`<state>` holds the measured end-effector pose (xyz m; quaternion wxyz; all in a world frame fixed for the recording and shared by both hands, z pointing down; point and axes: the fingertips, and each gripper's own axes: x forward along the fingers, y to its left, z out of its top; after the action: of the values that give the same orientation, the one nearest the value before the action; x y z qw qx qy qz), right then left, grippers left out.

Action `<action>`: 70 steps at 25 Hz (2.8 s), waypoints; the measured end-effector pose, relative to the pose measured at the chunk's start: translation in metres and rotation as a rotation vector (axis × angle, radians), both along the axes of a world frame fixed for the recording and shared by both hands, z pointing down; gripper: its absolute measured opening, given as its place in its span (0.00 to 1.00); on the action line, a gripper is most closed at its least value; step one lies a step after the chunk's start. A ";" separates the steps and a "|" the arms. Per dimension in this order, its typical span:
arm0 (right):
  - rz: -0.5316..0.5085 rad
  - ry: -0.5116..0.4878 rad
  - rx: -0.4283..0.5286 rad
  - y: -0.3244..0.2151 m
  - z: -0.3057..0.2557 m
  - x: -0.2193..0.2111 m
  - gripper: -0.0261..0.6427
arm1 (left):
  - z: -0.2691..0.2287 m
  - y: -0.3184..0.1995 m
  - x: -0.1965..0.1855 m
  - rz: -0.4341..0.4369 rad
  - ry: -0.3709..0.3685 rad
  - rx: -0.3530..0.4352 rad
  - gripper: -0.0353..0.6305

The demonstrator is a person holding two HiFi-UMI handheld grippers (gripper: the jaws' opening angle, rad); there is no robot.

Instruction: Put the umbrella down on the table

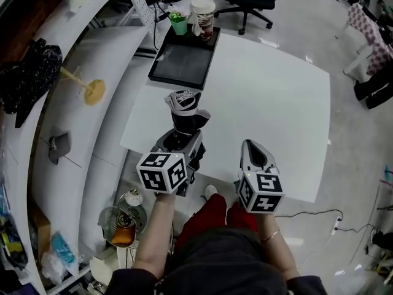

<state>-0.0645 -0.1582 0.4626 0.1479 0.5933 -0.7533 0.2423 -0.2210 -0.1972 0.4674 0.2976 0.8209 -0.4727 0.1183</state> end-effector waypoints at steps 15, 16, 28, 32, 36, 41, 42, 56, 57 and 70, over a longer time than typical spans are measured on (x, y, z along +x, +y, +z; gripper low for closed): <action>-0.002 0.003 -0.046 -0.044 0.021 -0.012 0.07 | 0.032 -0.037 0.049 0.150 -0.069 -0.094 0.41; -0.003 0.002 -0.048 -0.047 0.021 -0.012 0.07 | 0.034 -0.039 0.052 0.156 -0.072 -0.098 0.41; -0.004 0.007 -0.079 -0.069 0.030 -0.006 0.07 | 0.056 -0.062 0.071 0.179 -0.129 -0.136 0.41; -0.002 0.008 -0.093 -0.073 0.033 -0.003 0.07 | 0.067 -0.067 0.074 0.174 -0.143 -0.164 0.41; -0.003 0.013 -0.099 -0.076 0.035 0.001 0.07 | 0.078 -0.071 0.076 0.162 -0.160 -0.194 0.41; -0.007 0.019 -0.109 -0.079 0.038 0.006 0.07 | 0.088 -0.074 0.080 0.149 -0.171 -0.210 0.41; -0.008 0.020 -0.111 -0.080 0.039 0.007 0.07 | 0.089 -0.074 0.080 0.146 -0.173 -0.211 0.41; -0.016 0.020 -0.110 -0.084 0.039 -0.001 0.07 | 0.091 -0.075 0.083 0.145 -0.235 -0.200 0.43; -0.016 0.018 -0.108 -0.084 0.038 -0.001 0.07 | 0.090 -0.075 0.083 0.141 -0.239 -0.189 0.44; -0.031 0.006 -0.079 -0.076 0.023 -0.001 0.07 | 0.038 -0.082 0.074 0.026 -0.162 0.034 0.44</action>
<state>-0.0658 -0.2344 0.4855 0.1772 0.5759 -0.7518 0.2676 -0.1467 -0.2790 0.5050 0.2429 0.8197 -0.4865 0.1800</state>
